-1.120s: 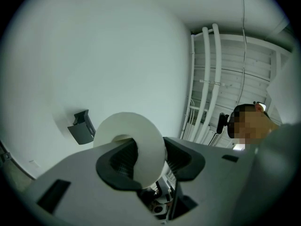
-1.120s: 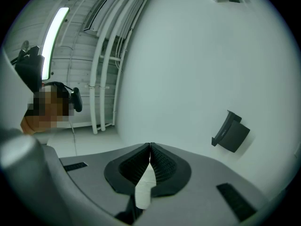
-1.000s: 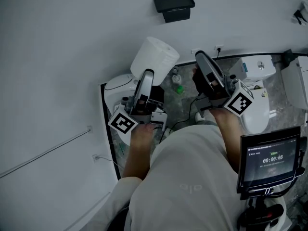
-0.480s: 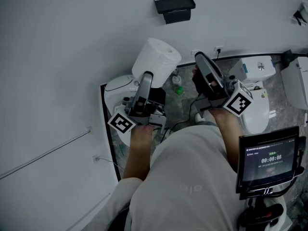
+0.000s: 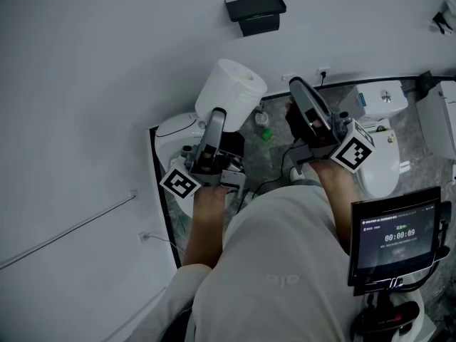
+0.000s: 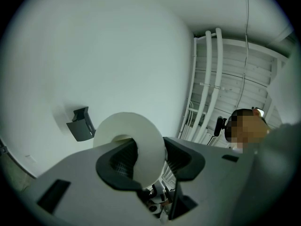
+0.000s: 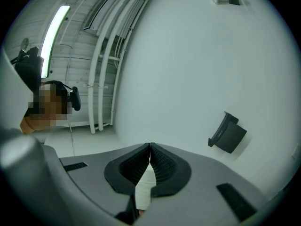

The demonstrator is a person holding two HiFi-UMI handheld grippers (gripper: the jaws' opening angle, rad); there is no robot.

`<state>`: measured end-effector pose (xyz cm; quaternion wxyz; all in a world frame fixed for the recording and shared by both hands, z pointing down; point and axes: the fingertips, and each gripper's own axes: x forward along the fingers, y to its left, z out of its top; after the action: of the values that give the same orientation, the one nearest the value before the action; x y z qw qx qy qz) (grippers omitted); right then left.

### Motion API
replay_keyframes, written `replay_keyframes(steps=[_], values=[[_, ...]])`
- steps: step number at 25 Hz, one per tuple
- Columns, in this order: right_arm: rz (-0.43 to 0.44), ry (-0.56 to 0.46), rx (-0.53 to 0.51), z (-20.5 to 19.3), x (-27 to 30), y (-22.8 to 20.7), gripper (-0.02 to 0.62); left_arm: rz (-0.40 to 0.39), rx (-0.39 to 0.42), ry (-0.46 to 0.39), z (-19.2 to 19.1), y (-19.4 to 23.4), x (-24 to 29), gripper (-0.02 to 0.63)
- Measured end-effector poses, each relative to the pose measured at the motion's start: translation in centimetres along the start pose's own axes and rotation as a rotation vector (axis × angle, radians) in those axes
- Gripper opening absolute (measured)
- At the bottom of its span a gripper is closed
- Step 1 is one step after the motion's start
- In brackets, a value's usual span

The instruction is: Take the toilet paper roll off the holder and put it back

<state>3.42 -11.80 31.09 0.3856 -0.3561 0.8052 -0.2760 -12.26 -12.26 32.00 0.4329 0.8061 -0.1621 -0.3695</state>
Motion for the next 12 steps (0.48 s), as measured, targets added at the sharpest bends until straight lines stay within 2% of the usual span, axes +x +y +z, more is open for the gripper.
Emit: replay_keyframes(steps=[8,12], values=[[-0.025,-0.033,-0.003,0.7,-0.5,-0.6,0.009,0.042,0.069,0.072,0.6,0.7,1.3,0.170],[-0.046,-0.057,-0.009,1.4,-0.3,-1.3,0.009,0.065,0.155,0.169,1.9,1.3,3.3,0.170]])
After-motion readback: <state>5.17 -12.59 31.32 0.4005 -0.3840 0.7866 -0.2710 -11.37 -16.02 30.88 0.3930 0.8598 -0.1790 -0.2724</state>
